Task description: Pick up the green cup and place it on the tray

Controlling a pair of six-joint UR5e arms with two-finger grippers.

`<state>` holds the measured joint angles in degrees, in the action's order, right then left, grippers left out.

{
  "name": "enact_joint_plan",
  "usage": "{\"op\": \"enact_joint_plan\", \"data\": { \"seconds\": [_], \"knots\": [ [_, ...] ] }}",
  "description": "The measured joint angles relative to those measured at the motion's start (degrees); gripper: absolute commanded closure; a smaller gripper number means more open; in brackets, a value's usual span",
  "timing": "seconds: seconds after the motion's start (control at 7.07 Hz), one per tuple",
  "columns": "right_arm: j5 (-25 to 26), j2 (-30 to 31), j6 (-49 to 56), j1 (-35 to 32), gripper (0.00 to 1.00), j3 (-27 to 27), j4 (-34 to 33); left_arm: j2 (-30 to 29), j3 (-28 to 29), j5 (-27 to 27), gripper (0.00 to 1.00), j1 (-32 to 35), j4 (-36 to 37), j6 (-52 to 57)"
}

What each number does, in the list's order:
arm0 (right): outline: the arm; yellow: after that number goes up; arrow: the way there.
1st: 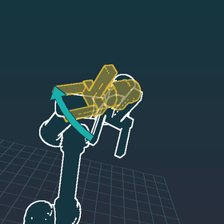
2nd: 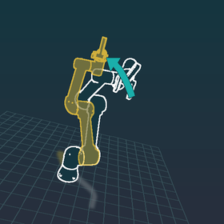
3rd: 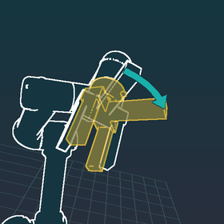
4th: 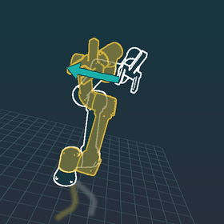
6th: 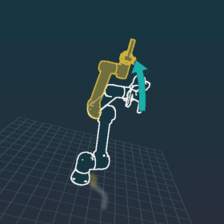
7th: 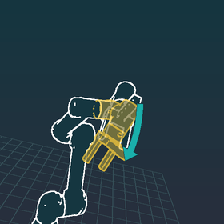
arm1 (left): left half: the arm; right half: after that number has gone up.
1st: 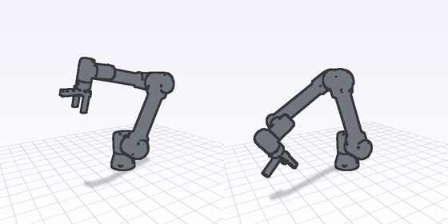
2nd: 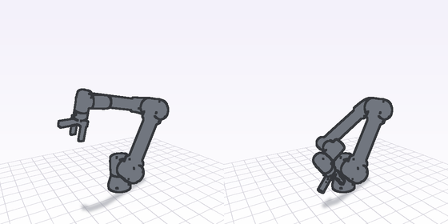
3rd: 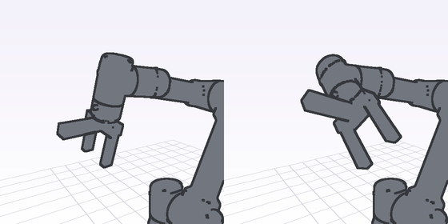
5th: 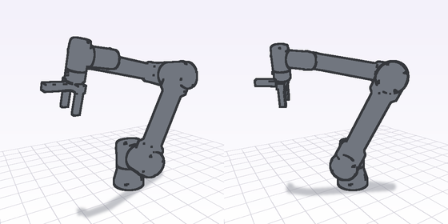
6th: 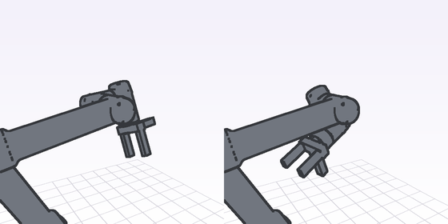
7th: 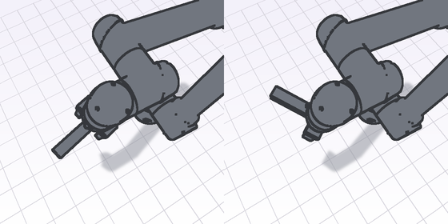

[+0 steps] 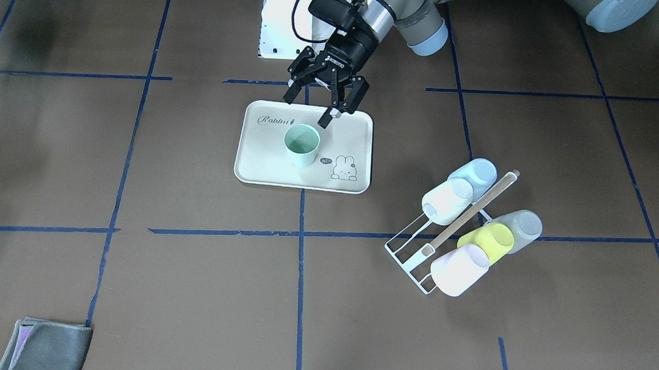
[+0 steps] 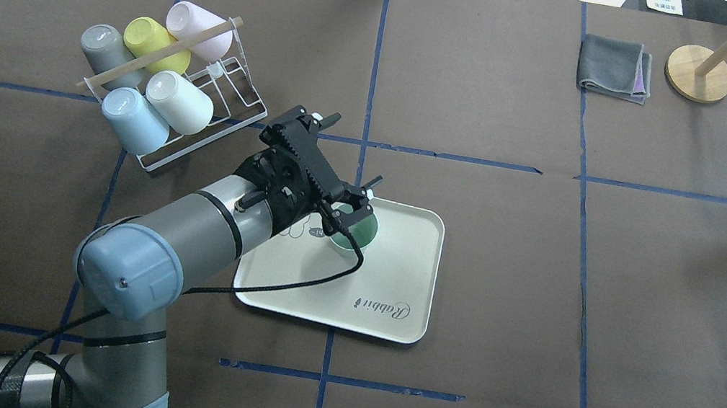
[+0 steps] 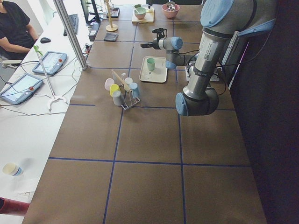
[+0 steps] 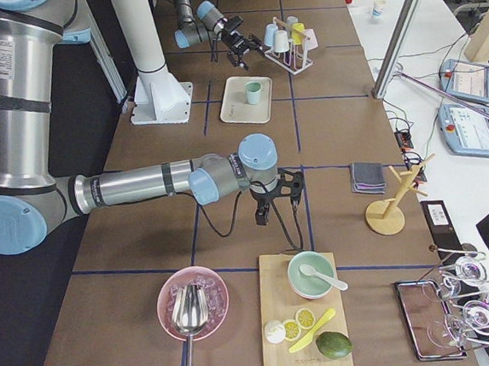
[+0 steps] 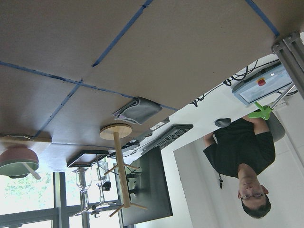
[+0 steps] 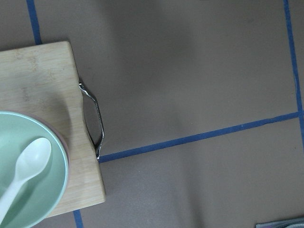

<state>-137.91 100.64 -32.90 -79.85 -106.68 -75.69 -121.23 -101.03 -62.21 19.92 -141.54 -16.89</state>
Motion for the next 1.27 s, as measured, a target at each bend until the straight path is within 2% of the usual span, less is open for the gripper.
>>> {"op": "enact_joint_plan", "data": {
  "seconds": [0.14,0.57,0.85,1.27],
  "knots": [
    [0.14,0.08,1.59,-0.65,0.00,0.07,-0.53,0.04,-1.11,-1.57,0.00,2.91,5.44,-4.86],
    [0.34,1.15,2.73,-2.03,0.00,-0.34,-0.86,5.26,-9.08,-17.03,0.00,16.68,24.15,-14.89],
    [0.38,1.44,2.95,-2.35,0.00,-0.70,-0.86,13.62,-14.90,-30.95,0.00,26.92,35.76,-15.39],
    [0.98,1.57,7.06,-3.29,0.00,-0.24,-0.97,28.27,-16.29,-55.95,0.00,44.76,41.14,-7.22]
  ]
}}
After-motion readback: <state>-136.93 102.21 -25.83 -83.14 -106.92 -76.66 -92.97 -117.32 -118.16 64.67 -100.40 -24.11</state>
